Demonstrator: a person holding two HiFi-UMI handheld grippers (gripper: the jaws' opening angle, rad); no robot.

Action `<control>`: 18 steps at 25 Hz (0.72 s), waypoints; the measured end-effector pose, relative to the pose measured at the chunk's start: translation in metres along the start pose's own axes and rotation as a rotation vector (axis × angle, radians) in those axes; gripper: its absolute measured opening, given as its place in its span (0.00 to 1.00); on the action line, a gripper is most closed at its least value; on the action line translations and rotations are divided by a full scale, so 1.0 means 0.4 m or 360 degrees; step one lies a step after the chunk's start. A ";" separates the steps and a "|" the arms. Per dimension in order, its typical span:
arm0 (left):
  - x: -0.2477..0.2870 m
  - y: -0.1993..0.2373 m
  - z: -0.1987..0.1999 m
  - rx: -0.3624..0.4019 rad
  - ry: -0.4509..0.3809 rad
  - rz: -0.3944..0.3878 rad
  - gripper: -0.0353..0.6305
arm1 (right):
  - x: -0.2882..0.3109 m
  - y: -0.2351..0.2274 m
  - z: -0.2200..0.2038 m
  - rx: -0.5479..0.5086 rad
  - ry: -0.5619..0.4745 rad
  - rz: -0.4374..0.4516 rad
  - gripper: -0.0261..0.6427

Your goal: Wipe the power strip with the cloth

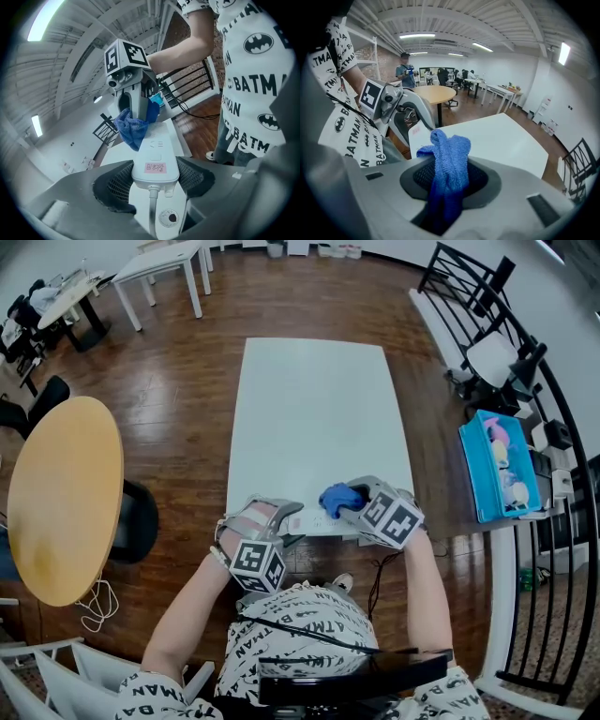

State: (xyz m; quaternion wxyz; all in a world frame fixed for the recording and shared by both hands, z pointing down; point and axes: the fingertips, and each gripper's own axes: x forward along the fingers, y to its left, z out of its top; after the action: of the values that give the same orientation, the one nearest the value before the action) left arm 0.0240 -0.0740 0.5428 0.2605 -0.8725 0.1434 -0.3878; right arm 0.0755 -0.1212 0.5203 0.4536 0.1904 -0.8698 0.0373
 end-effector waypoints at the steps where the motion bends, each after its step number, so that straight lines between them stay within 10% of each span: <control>1: 0.003 -0.002 0.002 0.0009 0.0003 -0.0007 0.48 | 0.005 0.008 0.013 -0.0019 -0.0007 0.0019 0.24; 18: -0.009 -0.010 0.006 -0.0031 -0.0028 0.0021 0.48 | 0.020 0.027 0.041 -0.0111 0.0017 0.0060 0.24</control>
State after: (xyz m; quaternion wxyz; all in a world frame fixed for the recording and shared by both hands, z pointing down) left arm 0.0237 -0.0683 0.5416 0.2559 -0.8773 0.1506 -0.3771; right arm 0.0549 -0.1174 0.5182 0.4638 0.1577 -0.8716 0.0165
